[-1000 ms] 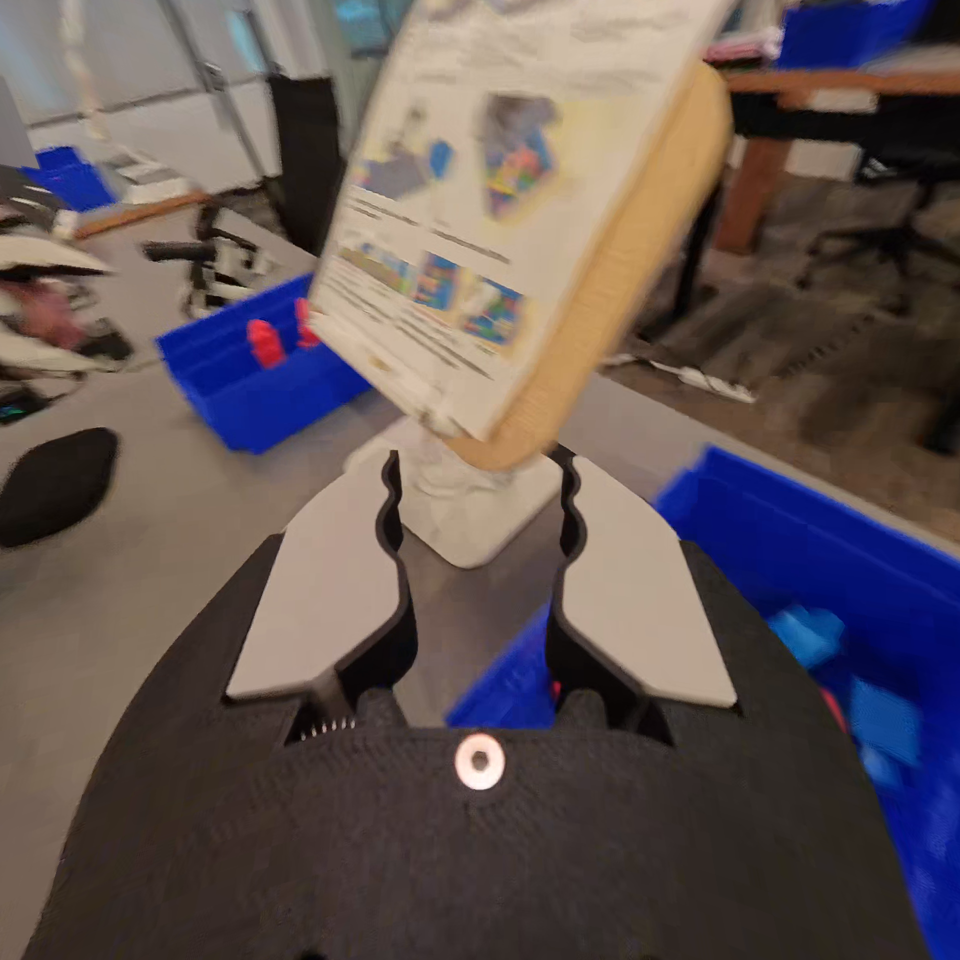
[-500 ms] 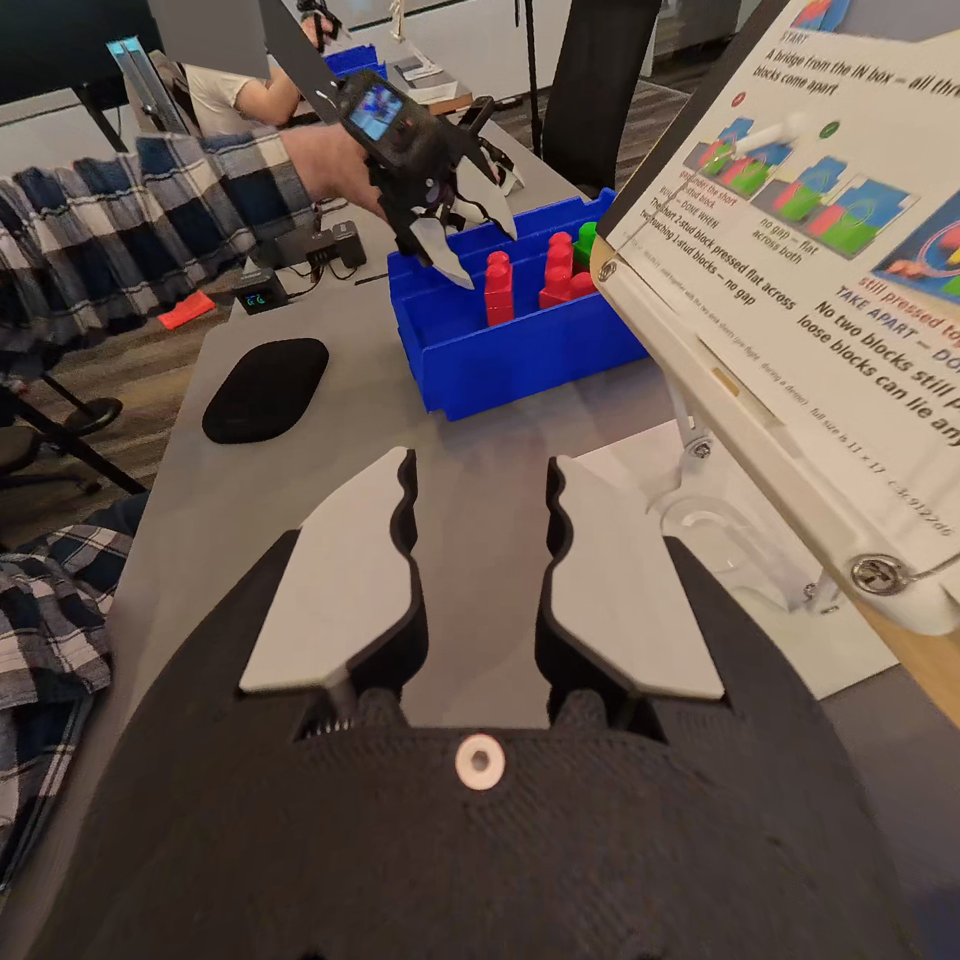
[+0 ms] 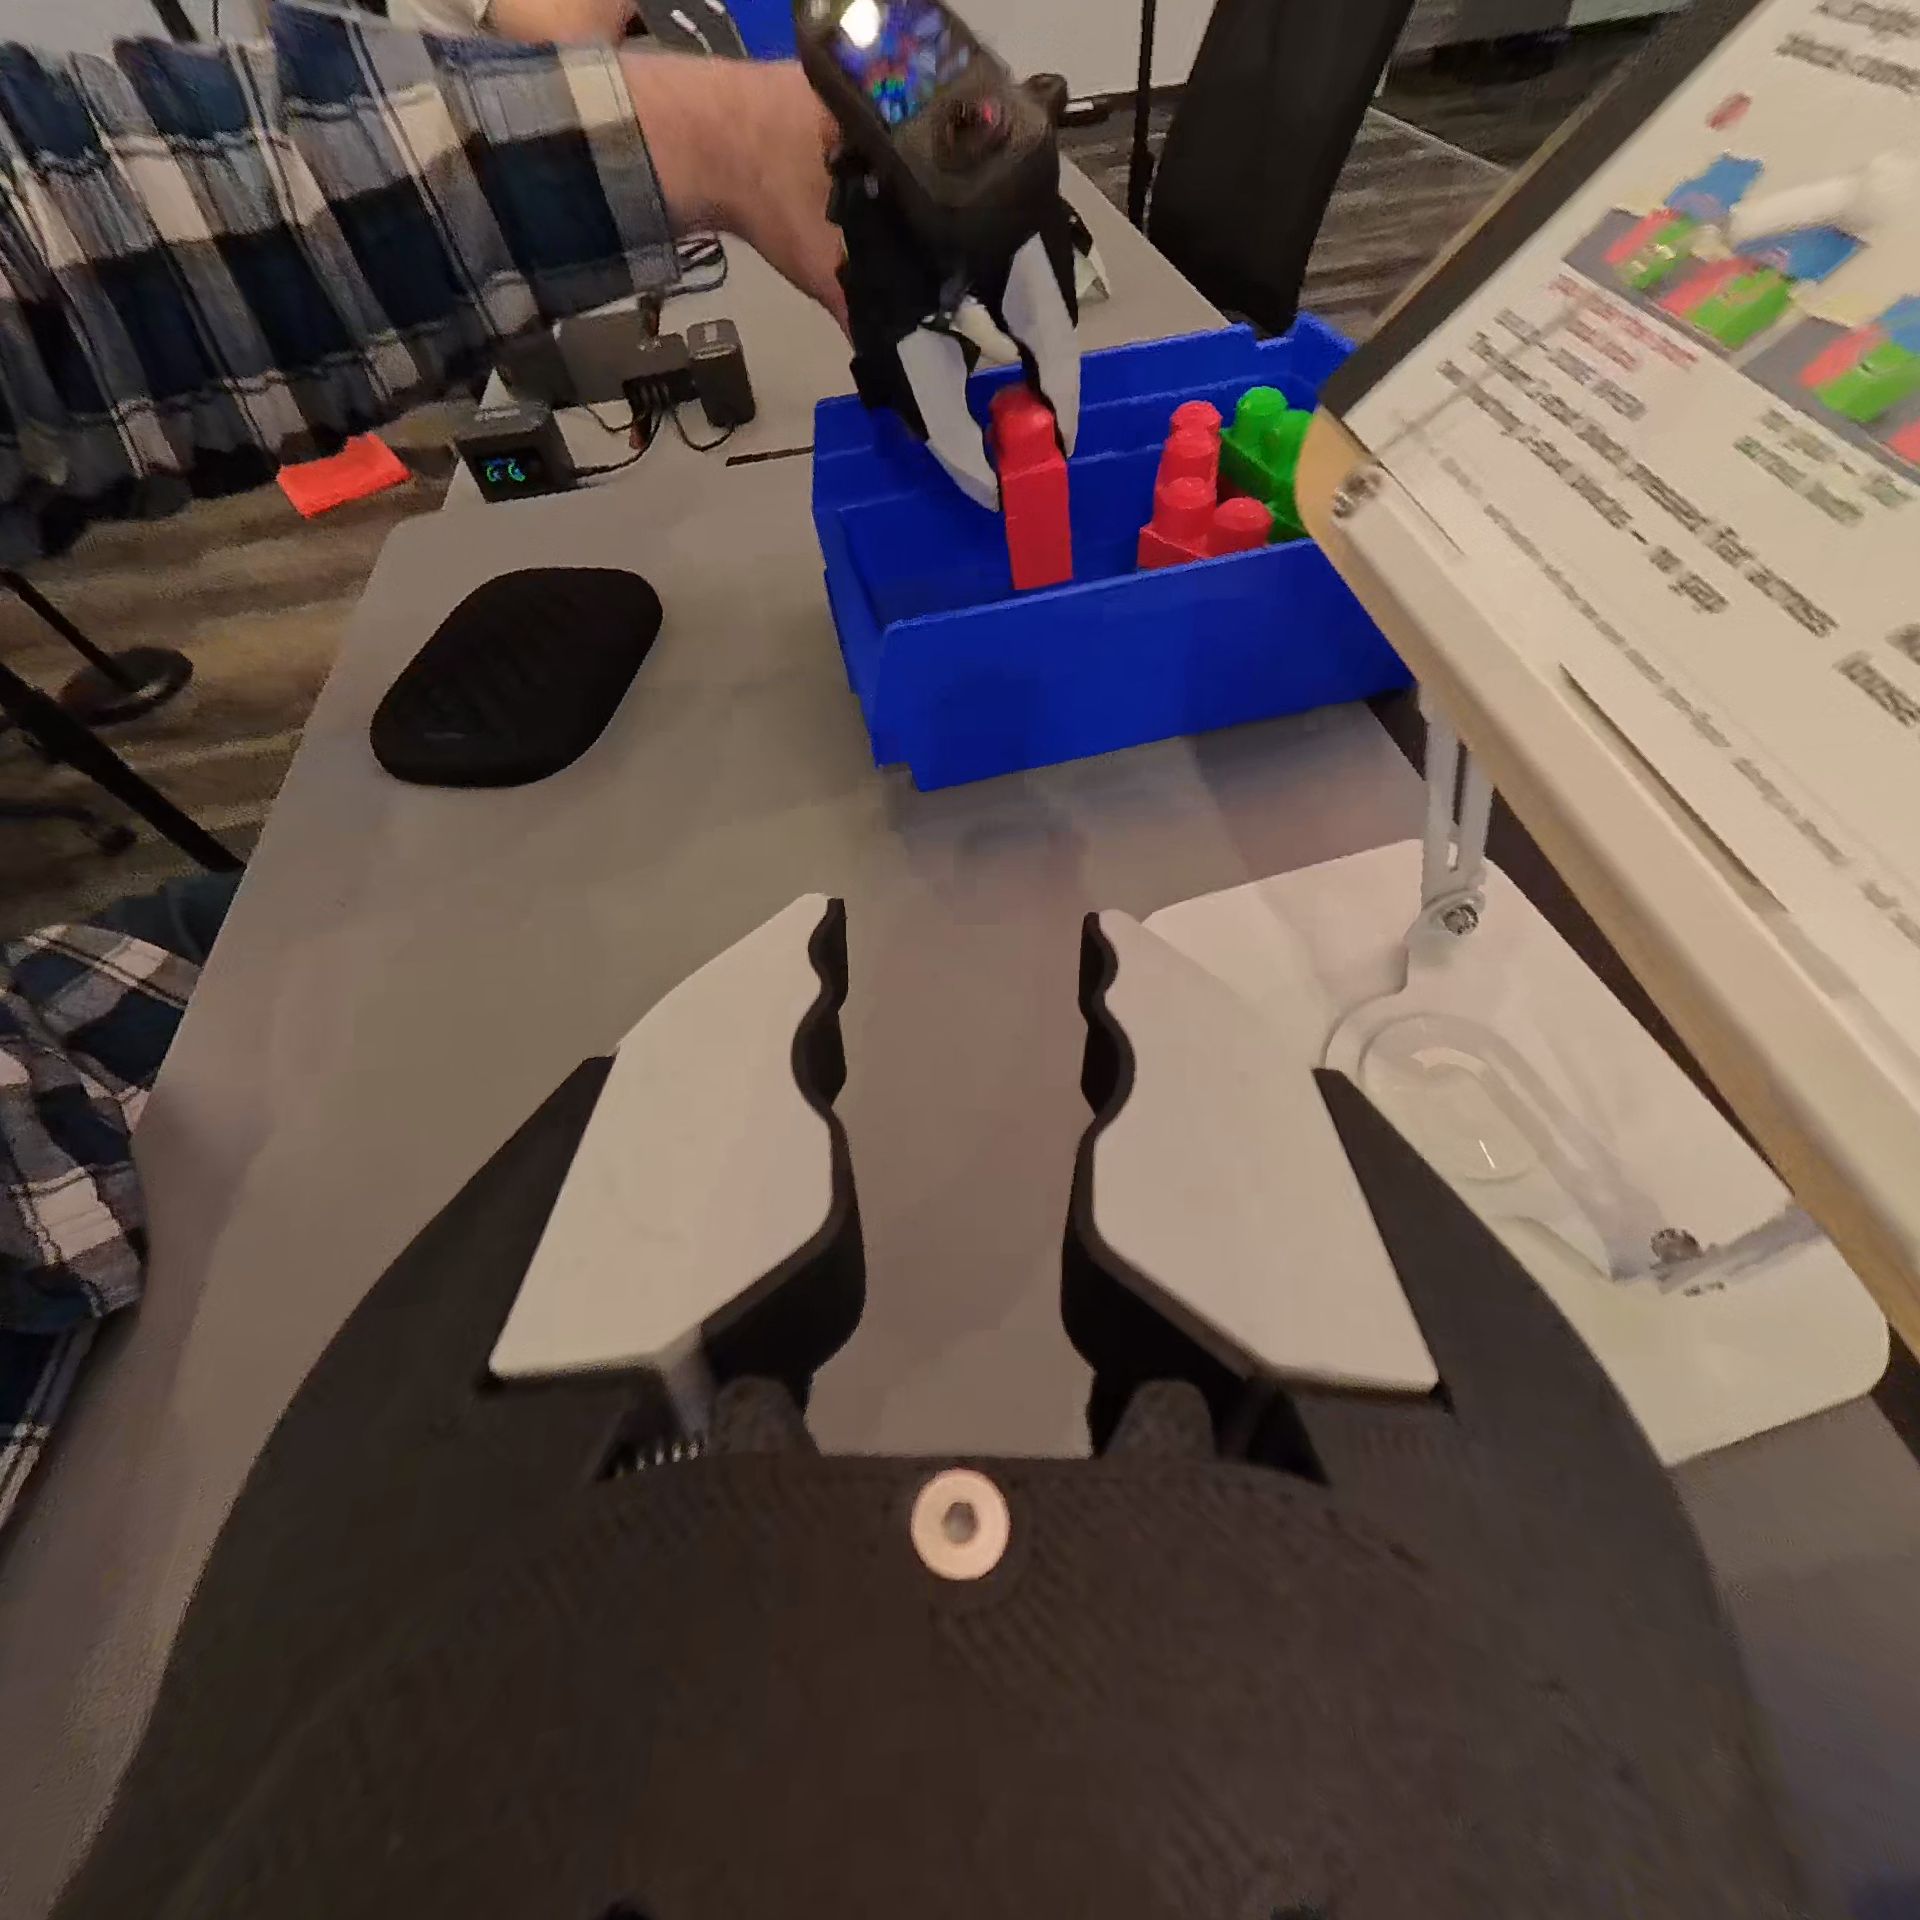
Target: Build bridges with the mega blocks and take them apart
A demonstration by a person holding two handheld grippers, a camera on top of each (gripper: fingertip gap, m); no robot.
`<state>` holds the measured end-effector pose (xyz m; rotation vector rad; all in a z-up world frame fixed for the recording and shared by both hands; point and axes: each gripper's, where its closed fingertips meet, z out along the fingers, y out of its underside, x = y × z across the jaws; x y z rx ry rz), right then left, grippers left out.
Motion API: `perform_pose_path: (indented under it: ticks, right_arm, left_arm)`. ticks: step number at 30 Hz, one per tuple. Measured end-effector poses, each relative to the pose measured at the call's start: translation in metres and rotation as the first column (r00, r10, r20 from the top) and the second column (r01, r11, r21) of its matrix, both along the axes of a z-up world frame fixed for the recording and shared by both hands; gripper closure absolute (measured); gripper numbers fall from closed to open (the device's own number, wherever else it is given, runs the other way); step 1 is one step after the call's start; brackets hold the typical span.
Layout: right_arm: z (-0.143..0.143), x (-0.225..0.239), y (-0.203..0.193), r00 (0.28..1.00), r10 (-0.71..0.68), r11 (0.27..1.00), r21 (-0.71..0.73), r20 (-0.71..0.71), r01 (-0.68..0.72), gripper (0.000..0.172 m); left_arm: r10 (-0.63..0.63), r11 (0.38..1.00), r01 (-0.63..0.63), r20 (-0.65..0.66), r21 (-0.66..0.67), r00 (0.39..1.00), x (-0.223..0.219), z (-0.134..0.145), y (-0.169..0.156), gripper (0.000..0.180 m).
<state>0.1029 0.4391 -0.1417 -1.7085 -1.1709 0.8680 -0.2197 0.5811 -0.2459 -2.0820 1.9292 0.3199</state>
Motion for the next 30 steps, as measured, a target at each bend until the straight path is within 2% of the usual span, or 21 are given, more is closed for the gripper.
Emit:
perform_pose_path:
  ticks: [3, 6, 8, 12, 16, 17, 20, 23, 26, 27, 30]
  right_arm:
    - [0.004, -0.017, -0.015, 0.999, 0.037, 0.998, 0.058, 0.025, -0.038, 0.123]
    - [0.006, -0.036, -0.029, 0.996, 0.067, 0.992, 0.107, 0.053, -0.072, 0.118]
    - [0.006, -0.045, -0.037, 0.995, 0.076, 0.988, 0.129, 0.069, -0.084, 0.115]
    - [0.005, -0.051, -0.043, 0.995, 0.070, 0.986, 0.145, 0.076, -0.080, 0.108]
    - [-0.003, -0.044, -0.039, 0.990, 0.056, 0.992, 0.109, 0.130, -0.070, 0.120]
    - [-0.005, -0.041, -0.038, 0.988, 0.058, 0.992, 0.107, 0.145, -0.073, 0.130]
    - [-0.005, -0.036, -0.034, 0.987, 0.057, 0.992, 0.105, 0.151, -0.073, 0.134]
    - [0.009, -0.028, -0.028, 0.997, 0.066, 0.994, 0.080, 0.051, -0.070, 0.135]
    - [0.027, -0.018, -0.021, 0.994, 0.060, 0.998, 0.038, -0.087, -0.057, 0.134]
    - [0.034, -0.016, -0.020, 0.987, 0.063, 0.998, 0.025, -0.147, -0.060, 0.135]
    - [0.060, -0.008, -0.020, 0.922, 0.096, 0.994, -0.012, -0.376, -0.109, 0.135]
  left_arm:
    - [0.000, 1.000, -0.003, 0.150, 0.024, 0.989, 0.042, 0.046, -0.031, 0.142]
    - [-0.069, 0.998, 0.068, 0.255, 0.012, 0.964, 0.108, 0.086, -0.079, 0.142]
    - [-0.126, 0.991, 0.135, 0.296, -0.010, 0.947, 0.156, 0.098, -0.109, 0.142]
    - [-0.225, 0.958, 0.271, 0.345, -0.091, 0.911, 0.236, 0.100, -0.158, 0.142]
    - [-0.253, 0.940, 0.322, 0.398, -0.116, 0.882, 0.276, 0.105, -0.171, 0.142]
    - [-0.254, 0.937, 0.328, 0.420, -0.115, 0.871, 0.282, 0.108, -0.172, 0.142]
    - [-0.259, 0.937, 0.332, 0.426, -0.106, 0.867, 0.289, 0.115, -0.170, 0.143]
    - [-0.256, 0.947, 0.317, 0.476, -0.051, 0.841, 0.295, 0.129, -0.163, 0.140]
    - [-0.208, 0.966, 0.259, 0.598, 0.001, 0.774, 0.295, 0.150, -0.152, 0.115]
    - [-0.184, 0.972, 0.236, 0.644, 0.006, 0.742, 0.293, 0.154, -0.149, 0.113]
    - [-0.072, 0.971, 0.229, 0.828, -0.070, 0.557, 0.295, 0.165, -0.153, 0.117]
